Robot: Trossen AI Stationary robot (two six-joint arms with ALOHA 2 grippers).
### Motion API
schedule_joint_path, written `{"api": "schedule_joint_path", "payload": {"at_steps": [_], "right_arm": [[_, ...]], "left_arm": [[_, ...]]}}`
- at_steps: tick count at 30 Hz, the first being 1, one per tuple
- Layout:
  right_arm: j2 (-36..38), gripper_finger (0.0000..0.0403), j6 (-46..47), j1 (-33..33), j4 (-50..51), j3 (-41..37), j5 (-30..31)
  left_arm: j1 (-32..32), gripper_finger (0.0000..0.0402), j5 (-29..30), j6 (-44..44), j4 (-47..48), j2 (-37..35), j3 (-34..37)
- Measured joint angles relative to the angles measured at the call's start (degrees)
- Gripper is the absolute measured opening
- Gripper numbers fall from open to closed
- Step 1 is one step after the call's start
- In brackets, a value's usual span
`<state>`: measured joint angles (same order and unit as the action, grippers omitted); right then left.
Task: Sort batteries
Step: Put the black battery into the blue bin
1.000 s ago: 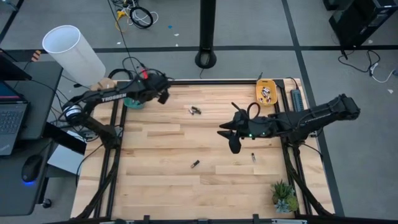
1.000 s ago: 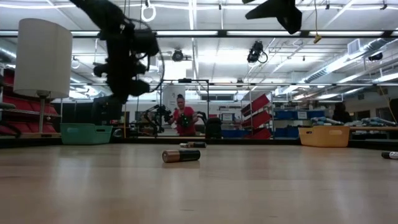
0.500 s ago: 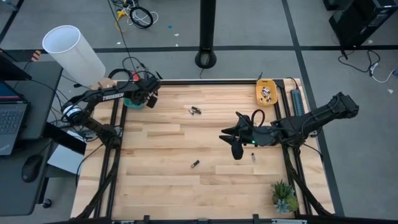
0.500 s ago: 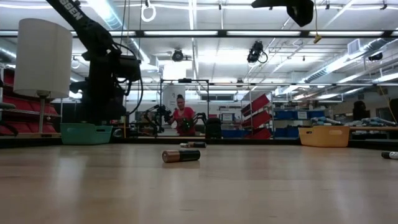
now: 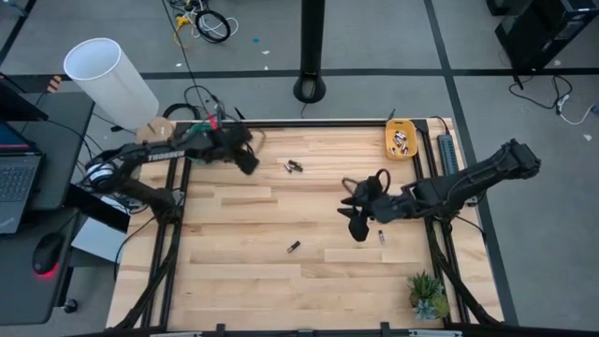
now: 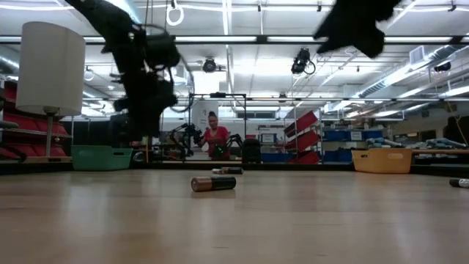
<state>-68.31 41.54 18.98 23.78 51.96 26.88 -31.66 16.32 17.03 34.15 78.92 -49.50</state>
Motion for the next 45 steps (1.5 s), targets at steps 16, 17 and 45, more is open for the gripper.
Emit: {"api": "schedule_joint_path", "payload": {"at_steps": [16,17,45], "right_arm": [[-0.07,0.0151,10.31,7.68,-11.14,-12.11,-0.93],[-0.07,0.0151,9.27,7.74,-12.26,-12.11,-0.93],[-0.04,0.0151,2.38,11.86,-21.32,-11.87,-1.18]], "left_arm": [[52.40,0.0133,20.65,20.64,-28.47,0.99,1.64],[53.63,0.0133,21.68,22.47,-30.99,1.71,2.72],[59.49,0.0251,33.58,30.05,-64.79,34.61,-0.85]]}}
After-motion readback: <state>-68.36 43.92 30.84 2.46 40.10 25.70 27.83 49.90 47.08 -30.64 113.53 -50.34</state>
